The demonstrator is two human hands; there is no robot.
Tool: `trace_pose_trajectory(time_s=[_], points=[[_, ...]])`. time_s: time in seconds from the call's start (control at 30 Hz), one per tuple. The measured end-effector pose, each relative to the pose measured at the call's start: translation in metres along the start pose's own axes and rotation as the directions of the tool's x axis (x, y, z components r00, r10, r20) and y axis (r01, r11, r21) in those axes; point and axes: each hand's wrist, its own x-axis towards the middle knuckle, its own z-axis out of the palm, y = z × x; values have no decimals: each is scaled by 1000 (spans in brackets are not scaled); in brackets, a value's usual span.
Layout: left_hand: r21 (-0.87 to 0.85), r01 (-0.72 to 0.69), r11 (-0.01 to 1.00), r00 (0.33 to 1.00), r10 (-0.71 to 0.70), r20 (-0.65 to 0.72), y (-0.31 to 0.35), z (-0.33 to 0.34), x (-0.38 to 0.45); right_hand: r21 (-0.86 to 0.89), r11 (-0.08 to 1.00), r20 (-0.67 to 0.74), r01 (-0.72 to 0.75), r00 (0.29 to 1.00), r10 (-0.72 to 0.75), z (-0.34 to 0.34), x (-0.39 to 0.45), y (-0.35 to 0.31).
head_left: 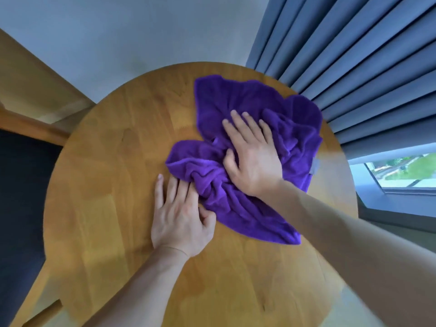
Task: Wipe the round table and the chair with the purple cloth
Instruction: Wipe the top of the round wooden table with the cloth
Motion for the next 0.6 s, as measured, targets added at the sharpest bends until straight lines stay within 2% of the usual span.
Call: trace_pose_trajectory(time_s=[0.07,0.1,0.13,0.2,0.27,0.33,0.4,0.43,0.5,0.57,0.6], points=[[-6,4,1000,1000,-4,2,-1,1,1,-50,968,161,246,958,-235,-16,1,32],[-14,6,1000,1000,-6,8,-1,1,1,-72,950,216,305,934,-283,-23,7,49],[-22,8,1000,1000,-8,13,-1,1,1,-88,953,247,291,933,-263,-30,13,63],[-26,12,1000,1000,-11,19,1,1,1,-100,989,206,111,974,-89,-39,20,77],[-19,9,1000,1000,-8,28,2,0,0,-83,989,74,-124,989,130,-35,19,73],[-11,3,1000,1000,-2,27,1,1,-1,-56,928,-71,-368,929,364,-22,16,52],[11,-4,1000,999,4,32,0,2,-3,-30,820,-183,-572,809,558,-8,17,24],[22,-8,1000,999,7,35,-1,2,-4,-19,776,-206,-630,762,614,-3,18,11],[35,-17,999,999,16,33,-3,1,-4,-16,752,-209,-659,738,642,5,17,-10],[27,-19,999,999,19,29,-2,0,-4,-30,795,-179,-606,785,593,7,7,-23],[17,-19,1000,999,19,30,-1,-1,-4,-36,838,-145,-545,832,535,6,-2,-25]])
